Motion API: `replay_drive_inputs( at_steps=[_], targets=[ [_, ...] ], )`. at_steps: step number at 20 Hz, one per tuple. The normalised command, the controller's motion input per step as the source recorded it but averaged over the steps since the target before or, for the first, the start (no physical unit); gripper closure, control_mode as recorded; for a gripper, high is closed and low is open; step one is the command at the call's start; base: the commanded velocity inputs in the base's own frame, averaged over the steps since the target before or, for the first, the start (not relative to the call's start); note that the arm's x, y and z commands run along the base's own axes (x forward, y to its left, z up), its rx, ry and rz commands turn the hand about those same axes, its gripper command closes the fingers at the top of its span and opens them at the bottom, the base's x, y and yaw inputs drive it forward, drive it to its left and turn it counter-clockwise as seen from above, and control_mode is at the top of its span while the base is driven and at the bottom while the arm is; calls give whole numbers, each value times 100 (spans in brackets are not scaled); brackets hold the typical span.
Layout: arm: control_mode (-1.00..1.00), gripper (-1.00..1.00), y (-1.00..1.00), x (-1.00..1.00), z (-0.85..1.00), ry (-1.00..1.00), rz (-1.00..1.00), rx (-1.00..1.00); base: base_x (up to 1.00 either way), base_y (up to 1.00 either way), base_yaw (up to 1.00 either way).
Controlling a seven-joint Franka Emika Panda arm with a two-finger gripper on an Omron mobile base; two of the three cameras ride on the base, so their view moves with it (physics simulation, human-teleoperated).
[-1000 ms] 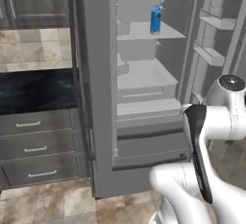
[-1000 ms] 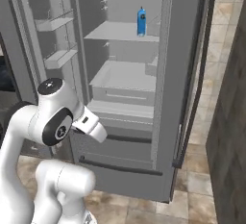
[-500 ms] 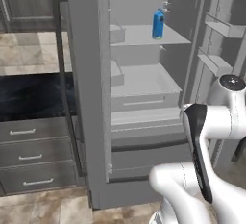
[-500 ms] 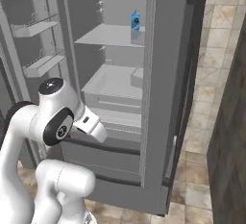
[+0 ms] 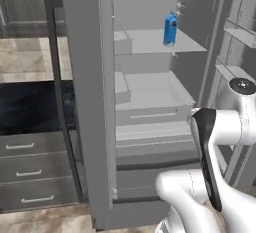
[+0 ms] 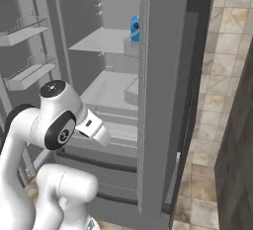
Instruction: Take a sugar cube from the saucer and place it inside the coffee. Then, grab milk from the fridge and place it next to the coffee on the counter to sweeten the coffee.
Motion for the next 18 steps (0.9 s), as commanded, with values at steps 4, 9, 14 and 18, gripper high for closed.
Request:
replay_drive_inputs(
  at_steps=[4,9,14,18],
  targets=[
    [100,-100,0,0,0,0,0,0,37,-32,5],
    [100,-100,0,0,0,0,0,0,29,-36,5],
    [100,-100,0,0,0,0,0,0,29,-30,5],
    [100,-100,0,0,0,0,0,0,38,-23,4]
  ],
)
